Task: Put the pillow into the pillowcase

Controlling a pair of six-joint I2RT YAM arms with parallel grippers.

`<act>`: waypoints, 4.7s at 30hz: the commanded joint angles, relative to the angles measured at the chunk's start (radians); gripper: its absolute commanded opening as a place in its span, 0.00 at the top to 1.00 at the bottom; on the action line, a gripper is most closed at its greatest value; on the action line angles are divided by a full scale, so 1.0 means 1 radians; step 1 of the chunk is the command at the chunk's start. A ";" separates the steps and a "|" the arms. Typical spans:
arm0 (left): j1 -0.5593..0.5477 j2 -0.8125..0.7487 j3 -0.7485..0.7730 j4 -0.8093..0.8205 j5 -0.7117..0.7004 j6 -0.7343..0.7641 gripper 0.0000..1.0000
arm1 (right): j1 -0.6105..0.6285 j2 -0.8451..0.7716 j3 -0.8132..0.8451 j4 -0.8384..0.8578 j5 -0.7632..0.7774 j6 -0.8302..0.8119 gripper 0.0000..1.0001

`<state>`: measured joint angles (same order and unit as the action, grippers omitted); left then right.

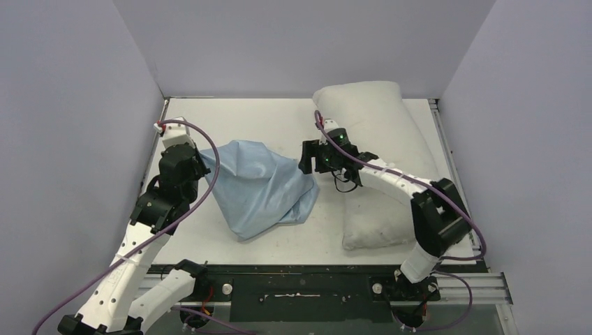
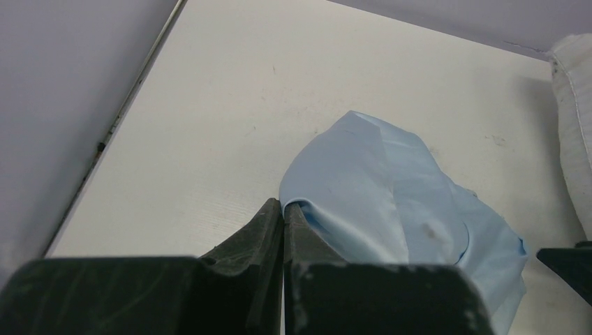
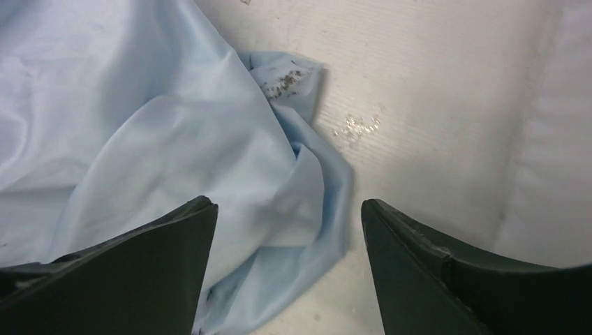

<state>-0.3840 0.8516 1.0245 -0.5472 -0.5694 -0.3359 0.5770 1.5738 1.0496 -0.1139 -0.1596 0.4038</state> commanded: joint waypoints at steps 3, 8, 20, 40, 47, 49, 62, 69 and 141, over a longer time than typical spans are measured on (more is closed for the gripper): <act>0.007 -0.018 0.001 0.061 0.004 0.002 1.00 | 0.005 0.233 0.183 0.153 -0.215 -0.049 0.16; 0.007 -0.021 -0.011 0.066 0.010 -0.004 1.00 | 0.017 0.383 0.275 0.156 -0.331 -0.065 0.20; 0.008 0.121 0.046 0.182 0.116 -0.063 1.00 | -0.068 0.170 0.469 0.008 -0.048 -0.105 1.00; 0.025 0.060 -0.064 0.105 0.030 -0.040 1.00 | 0.122 -0.291 0.093 -0.236 0.034 -0.122 0.30; 0.026 0.060 -0.085 0.084 0.008 -0.031 1.00 | 0.051 -0.216 0.084 -0.153 0.090 -0.123 0.31; 0.027 0.055 -0.088 0.088 0.000 -0.025 1.00 | 0.034 -0.167 0.079 -0.121 0.085 -0.134 0.34; 0.027 0.028 -0.132 0.122 0.025 -0.012 1.00 | 0.046 0.237 0.333 -0.011 0.121 -0.211 0.44; 0.028 0.027 -0.142 0.125 0.038 -0.013 1.00 | 0.088 0.436 0.520 -0.096 0.333 -0.258 0.46; 0.424 0.628 0.227 0.436 0.054 -0.022 1.00 | -0.101 -0.534 -0.082 -0.010 0.124 0.023 1.00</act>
<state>-0.0017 1.4033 1.2095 -0.2150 -0.7162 -0.2764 0.4889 1.0256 0.9909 -0.2985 0.0216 0.3946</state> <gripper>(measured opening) 0.007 0.024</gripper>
